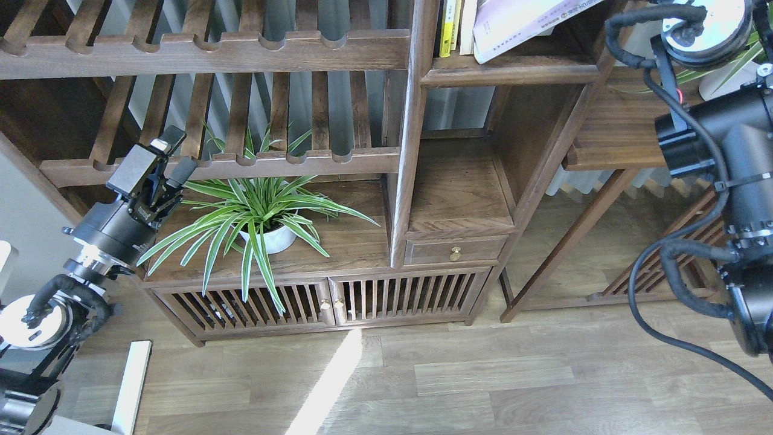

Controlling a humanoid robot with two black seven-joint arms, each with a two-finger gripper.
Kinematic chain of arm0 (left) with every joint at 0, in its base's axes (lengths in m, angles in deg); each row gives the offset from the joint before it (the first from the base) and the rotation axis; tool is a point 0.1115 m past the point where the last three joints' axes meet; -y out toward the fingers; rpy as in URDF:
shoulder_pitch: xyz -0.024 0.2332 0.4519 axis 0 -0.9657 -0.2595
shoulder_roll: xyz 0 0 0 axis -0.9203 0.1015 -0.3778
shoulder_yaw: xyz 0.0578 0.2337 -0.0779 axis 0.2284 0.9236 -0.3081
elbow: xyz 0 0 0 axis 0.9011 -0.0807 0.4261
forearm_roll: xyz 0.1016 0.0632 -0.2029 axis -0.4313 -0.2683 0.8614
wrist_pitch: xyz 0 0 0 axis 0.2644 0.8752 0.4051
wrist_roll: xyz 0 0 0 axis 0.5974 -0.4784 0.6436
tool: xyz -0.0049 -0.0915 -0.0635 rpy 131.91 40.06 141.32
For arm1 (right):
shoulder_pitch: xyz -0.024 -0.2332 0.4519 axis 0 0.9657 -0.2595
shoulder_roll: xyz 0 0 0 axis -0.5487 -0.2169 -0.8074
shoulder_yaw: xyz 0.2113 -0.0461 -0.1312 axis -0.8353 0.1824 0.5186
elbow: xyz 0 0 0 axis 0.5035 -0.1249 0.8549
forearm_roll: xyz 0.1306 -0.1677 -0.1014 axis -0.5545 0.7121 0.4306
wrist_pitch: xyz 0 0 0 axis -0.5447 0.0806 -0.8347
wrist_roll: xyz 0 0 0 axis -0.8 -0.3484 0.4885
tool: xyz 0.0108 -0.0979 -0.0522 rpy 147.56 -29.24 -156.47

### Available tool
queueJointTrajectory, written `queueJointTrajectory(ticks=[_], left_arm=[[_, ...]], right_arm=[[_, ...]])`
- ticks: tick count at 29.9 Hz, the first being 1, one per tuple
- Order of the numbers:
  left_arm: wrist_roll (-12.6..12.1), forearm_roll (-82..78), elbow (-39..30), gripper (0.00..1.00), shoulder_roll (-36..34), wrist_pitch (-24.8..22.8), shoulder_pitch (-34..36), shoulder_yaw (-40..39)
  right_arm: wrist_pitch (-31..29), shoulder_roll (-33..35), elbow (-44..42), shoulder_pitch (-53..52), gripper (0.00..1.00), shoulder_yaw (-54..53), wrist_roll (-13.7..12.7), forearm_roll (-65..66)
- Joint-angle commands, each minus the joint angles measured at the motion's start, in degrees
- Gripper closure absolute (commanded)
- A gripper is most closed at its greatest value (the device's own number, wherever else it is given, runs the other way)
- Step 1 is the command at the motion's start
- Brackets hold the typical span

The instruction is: Organize books on shelf

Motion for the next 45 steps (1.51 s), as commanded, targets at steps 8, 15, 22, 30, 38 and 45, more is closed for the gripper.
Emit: queueJointTrajectory(ticks=[8, 15, 22, 30, 38, 45], left_arm=[[0.19, 0.02, -0.08, 0.03, 0.76, 0.00, 2.96, 0.03], [0.19, -0.07, -0.26, 0.03, 0.76, 0.00, 7.35, 0.12], [0.11, -1.65, -0.87, 0.04, 2.60, 0.00, 14.55, 1.35], [-0.24, -6.74, -2.98, 0.05, 10.42, 0.00, 20.80, 2.23], [-0.42, -8.86, -2.54, 0.04, 13.86, 0.00, 21.24, 3.98], [-0.42, -9.30, -2.28, 0.04, 14.30, 0.00, 21.33, 5.66]], right_arm=[[-24.75, -0.14, 5.06, 13.20, 0.01, -0.65, -0.17, 0.07], [-35.48, -0.93, 5.15, 17.34, 0.01, -0.56, -0.70, 0.07], [-35.48, -4.79, 8.31, 24.72, 0.01, 1.37, -1.14, 0.86], [-35.48, -13.59, 9.01, 29.65, 0.02, 1.73, -1.93, 2.97], [-35.48, -13.33, 9.01, 31.41, 0.02, -0.38, -1.93, 2.97], [-35.48, -13.68, 9.01, 31.76, 0.02, -0.65, -1.93, 2.97]])
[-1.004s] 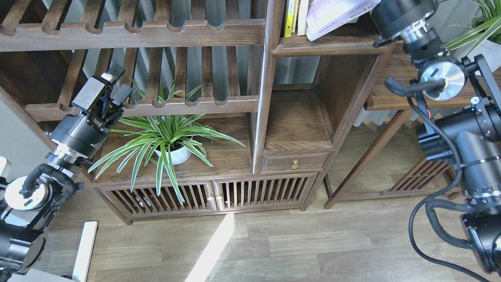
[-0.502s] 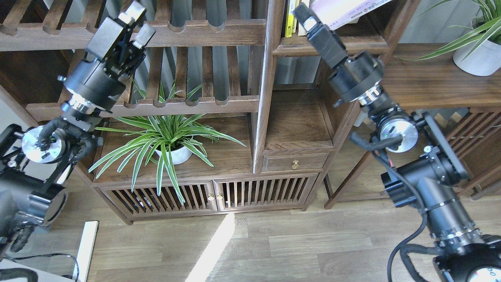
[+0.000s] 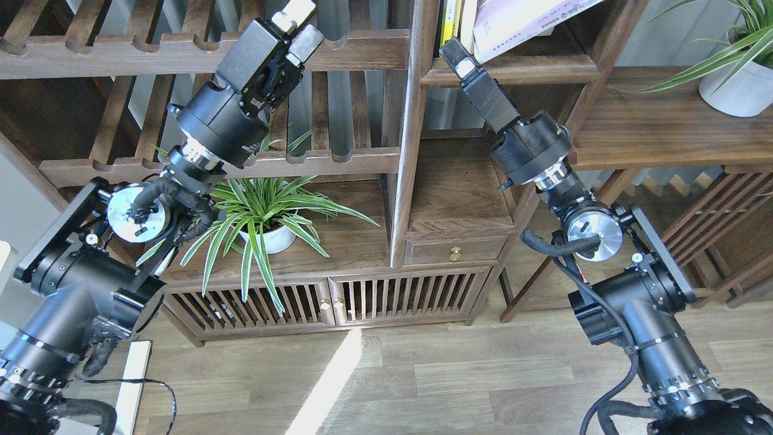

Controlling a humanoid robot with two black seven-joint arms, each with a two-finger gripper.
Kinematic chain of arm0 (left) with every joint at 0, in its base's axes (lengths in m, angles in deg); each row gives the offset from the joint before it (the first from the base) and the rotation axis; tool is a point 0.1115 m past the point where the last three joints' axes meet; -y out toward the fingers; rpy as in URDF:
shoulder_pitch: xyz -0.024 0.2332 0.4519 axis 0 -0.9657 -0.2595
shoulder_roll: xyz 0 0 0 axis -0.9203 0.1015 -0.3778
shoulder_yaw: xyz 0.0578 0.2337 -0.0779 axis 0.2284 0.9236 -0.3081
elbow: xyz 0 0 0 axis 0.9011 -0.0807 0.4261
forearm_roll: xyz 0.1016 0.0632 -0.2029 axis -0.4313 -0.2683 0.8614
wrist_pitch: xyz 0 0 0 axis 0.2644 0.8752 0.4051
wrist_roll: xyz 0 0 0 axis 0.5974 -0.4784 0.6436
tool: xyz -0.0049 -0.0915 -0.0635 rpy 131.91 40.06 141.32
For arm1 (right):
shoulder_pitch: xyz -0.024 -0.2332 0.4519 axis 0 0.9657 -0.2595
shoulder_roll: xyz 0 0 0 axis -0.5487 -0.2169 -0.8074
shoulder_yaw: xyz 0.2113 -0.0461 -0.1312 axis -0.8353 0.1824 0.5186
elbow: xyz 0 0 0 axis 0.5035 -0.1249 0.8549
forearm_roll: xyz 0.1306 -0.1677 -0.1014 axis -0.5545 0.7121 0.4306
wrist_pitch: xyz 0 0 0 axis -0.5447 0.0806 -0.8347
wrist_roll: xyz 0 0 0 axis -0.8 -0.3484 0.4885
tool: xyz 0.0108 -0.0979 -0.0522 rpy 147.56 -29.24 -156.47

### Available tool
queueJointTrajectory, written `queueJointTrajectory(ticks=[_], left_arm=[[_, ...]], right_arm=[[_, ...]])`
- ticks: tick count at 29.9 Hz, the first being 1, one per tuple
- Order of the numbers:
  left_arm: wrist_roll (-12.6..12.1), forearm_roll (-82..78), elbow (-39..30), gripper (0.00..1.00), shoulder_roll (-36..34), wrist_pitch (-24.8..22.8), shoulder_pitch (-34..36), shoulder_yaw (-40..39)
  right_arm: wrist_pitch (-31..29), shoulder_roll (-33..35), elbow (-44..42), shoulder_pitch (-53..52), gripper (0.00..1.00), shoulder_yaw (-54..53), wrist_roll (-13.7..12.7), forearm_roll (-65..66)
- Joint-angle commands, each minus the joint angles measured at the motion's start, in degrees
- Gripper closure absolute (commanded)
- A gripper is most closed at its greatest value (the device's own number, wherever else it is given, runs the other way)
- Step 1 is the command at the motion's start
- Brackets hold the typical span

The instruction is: Organize books on shelf

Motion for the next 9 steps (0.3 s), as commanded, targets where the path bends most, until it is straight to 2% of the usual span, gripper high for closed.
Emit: queueJointTrajectory(ticks=[1, 9], left_arm=[[0.00, -0.23, 0.15, 0.04, 0.08, 0.00, -0.07, 0.30], [0.00, -0.22, 0.06, 0.03, -0.27, 0.00, -0.16, 0.30]], right_arm=[[0.00, -0.31, 0.00, 0.02, 0.02, -0.03, 0.00, -0.11], [0.00, -0.13, 0.00, -0.07, 0.02, -0.03, 0.00, -0.11]])
